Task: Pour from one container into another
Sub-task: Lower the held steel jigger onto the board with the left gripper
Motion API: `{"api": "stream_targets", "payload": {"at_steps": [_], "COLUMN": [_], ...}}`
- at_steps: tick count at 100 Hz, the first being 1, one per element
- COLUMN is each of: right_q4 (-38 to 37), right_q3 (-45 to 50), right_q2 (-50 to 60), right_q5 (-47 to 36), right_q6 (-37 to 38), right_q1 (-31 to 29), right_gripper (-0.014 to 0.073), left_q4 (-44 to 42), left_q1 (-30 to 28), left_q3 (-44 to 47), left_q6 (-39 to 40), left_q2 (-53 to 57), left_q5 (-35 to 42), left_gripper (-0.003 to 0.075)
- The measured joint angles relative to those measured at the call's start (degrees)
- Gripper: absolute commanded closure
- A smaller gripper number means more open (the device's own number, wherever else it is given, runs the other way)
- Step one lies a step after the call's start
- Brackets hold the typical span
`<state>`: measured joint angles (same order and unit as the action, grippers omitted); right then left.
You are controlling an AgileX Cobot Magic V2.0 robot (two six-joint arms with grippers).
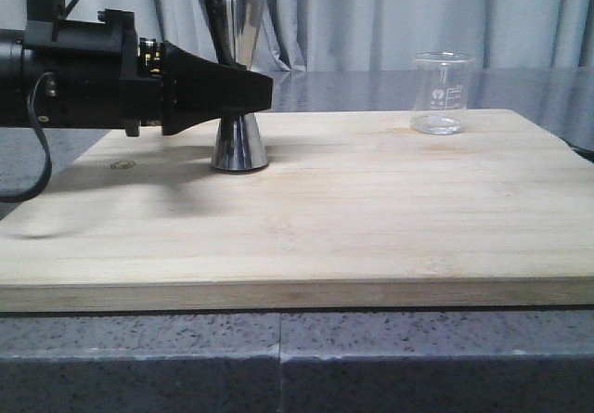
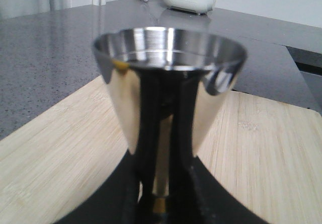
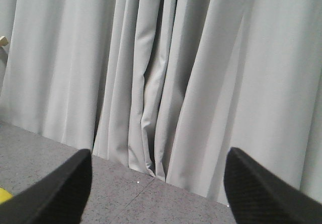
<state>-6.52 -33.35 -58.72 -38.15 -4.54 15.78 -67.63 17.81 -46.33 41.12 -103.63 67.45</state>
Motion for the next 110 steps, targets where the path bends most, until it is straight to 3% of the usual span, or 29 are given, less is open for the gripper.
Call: {"api": "stream_targets", "payload": {"at_steps": [68,92,110], "right_q4": [0.0,0.0,0.0], "right_q3": [0.0,0.0,0.0], "right_q2": [0.0,0.0,0.0], "right_q5": [0.0,0.0,0.0], "right_q6": [0.0,0.0,0.0], "right_q1": [0.0,0.0,0.0], "right_gripper": [0.0125,0.0125,0.0125], "left_q4": [0.0,-0.1,-0.1], "left_q1": [0.0,0.0,0.0], "left_q3": [0.0,0.0,0.0], "left_q6": [0.0,-0.1,-0.1], "left_q2": [0.0,0.0,0.0], "left_q5": [0.0,0.0,0.0], "left_gripper": [0.0736,0.0618,0.0608]}}
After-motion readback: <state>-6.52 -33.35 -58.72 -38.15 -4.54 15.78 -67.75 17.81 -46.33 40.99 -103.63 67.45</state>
